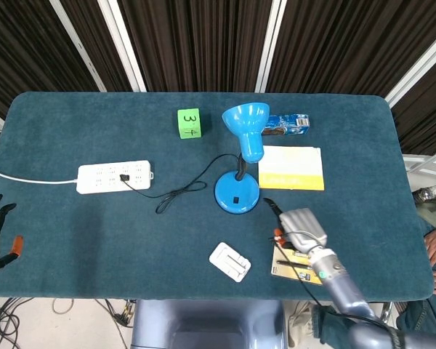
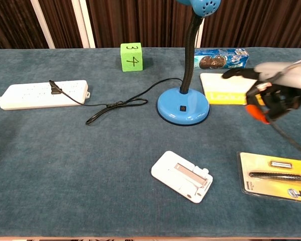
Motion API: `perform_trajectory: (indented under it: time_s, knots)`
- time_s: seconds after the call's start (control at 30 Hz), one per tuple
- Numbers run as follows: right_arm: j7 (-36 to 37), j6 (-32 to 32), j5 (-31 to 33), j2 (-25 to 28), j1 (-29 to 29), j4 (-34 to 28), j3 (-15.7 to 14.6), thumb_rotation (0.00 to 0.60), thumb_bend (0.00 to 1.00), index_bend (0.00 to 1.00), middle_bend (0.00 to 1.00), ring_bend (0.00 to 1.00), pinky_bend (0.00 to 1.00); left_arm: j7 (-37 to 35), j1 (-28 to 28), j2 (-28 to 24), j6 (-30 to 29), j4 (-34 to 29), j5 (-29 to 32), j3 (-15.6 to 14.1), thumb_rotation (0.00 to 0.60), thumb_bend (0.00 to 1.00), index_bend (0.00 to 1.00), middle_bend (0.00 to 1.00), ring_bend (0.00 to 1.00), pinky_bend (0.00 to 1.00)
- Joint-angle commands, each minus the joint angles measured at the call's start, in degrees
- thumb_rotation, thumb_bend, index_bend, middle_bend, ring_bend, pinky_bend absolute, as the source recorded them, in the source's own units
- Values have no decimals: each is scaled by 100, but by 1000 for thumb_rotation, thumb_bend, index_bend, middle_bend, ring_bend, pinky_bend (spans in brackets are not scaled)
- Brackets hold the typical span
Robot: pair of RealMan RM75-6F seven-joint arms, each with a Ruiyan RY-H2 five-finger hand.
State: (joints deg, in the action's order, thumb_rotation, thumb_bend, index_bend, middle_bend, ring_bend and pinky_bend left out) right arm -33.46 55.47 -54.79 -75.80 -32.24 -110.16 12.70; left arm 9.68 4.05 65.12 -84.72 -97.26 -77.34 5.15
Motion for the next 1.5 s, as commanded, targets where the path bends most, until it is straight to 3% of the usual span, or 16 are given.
perform_trajectory:
  time_s: [0.03,0.23,0.53,1.5]
  knots:
    - [-488,-18,624,-455,-444,151,35,600,613,0,619,728,738,-5,5,-1,24,-8,30,3,600,422,172,22,0,0]
    - [-880,65,1417,-913,-924,420,26,600,613,0,619,727,779,-19,27,-3,66,-31,60,12,600,422,172,22,0,0]
    - [-1071,218,2049,-1433,-1406,963,-23,600,613,0,619,727,830,-42,35,-15,95,-72,153,40,600,422,172,22,0,0]
    - [-803,185,2365,-1565,-1724,1470,-304,600,613,0,619,728,949,-38,27,-26,70,-69,244,67,600,423,172,22,0,0]
